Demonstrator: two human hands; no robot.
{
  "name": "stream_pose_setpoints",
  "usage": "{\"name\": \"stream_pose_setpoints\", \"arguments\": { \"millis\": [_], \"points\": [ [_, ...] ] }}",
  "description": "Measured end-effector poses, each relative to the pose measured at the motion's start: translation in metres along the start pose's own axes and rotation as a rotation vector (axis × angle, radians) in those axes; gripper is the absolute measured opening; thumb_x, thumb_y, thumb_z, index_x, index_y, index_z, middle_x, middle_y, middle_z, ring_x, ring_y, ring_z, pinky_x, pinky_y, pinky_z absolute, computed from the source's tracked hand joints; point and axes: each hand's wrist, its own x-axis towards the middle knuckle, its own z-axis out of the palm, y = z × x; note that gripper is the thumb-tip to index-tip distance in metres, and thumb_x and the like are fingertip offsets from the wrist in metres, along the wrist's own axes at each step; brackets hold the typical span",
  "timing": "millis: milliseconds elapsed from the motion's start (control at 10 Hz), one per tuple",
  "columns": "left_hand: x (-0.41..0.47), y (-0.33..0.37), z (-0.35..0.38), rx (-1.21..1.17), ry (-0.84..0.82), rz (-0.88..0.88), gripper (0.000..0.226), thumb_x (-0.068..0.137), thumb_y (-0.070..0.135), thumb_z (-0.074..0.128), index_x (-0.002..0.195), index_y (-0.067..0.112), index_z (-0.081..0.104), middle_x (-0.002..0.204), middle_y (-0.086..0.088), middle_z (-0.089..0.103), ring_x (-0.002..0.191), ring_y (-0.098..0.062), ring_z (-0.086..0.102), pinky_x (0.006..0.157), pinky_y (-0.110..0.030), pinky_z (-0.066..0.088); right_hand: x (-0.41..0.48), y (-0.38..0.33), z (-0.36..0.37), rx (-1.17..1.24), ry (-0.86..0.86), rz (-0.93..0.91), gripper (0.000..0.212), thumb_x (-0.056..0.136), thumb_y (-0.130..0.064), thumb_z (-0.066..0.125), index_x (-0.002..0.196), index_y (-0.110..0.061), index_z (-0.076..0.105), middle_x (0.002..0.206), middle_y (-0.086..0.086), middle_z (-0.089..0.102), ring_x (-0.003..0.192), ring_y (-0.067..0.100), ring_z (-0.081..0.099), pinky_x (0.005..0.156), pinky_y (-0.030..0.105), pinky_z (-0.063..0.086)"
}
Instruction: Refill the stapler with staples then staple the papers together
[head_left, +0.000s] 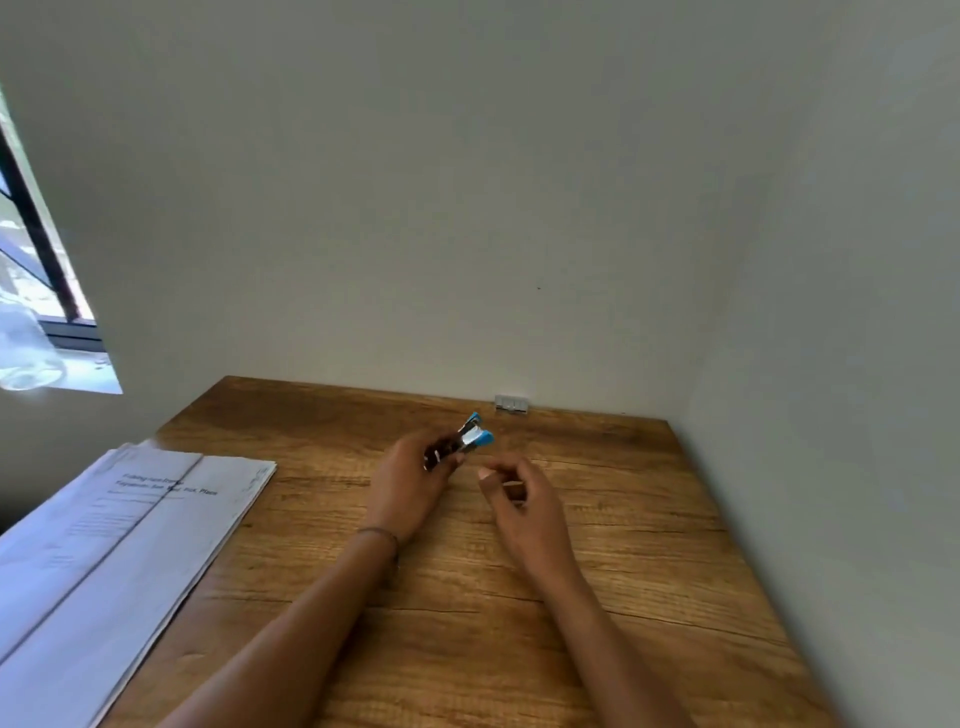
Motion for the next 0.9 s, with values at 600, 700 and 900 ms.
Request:
{"name": "stream_pose_setpoints", "arguments": {
  "millis": [600, 700, 900],
  "points": [
    [0.135, -0.046, 0.032, 0.361, -0.237, 0.153, 0.03, 0.096, 0.017, 0.067, 0.125, 0.016, 0.072, 0.114, -0.013, 0.063, 0.105, -0.032, 0.059, 0.09, -0.036, 0.046, -0.001, 0.006, 0.003, -0.198, -0.124, -0.08, 0.012, 0.095, -0.048, 0.061, 0.098, -0.037, 0.067, 0.1, -0.02, 0.061, 0.094, -0.003, 0.059, 0.073, 0.005, 0.047],
    [0.134, -0.044, 0.034, 0.368, -0.237, 0.152, 0.031, 0.097, 0.017, 0.066, 0.127, 0.015, 0.07, 0.115, -0.013, 0.063, 0.106, -0.031, 0.058, 0.092, -0.038, 0.047, -0.002, 0.006, 0.003, -0.225, -0.135, -0.078, 0.013, 0.096, -0.049, 0.06, 0.098, -0.038, 0.067, 0.099, -0.02, 0.061, 0.093, -0.005, 0.058, 0.071, 0.003, 0.045],
    [0.128, -0.035, 0.027, 0.364, -0.202, 0.09, 0.043, 0.095, 0.014, 0.067, 0.138, 0.014, 0.061, 0.13, -0.015, 0.057, 0.12, -0.033, 0.054, 0.107, -0.041, 0.045, -0.002, 0.003, 0.002, -0.252, -0.15, -0.084, 0.014, 0.096, -0.048, 0.06, 0.098, -0.036, 0.068, 0.097, -0.018, 0.062, 0.091, -0.004, 0.058, 0.069, 0.006, 0.045]
  ]
}}
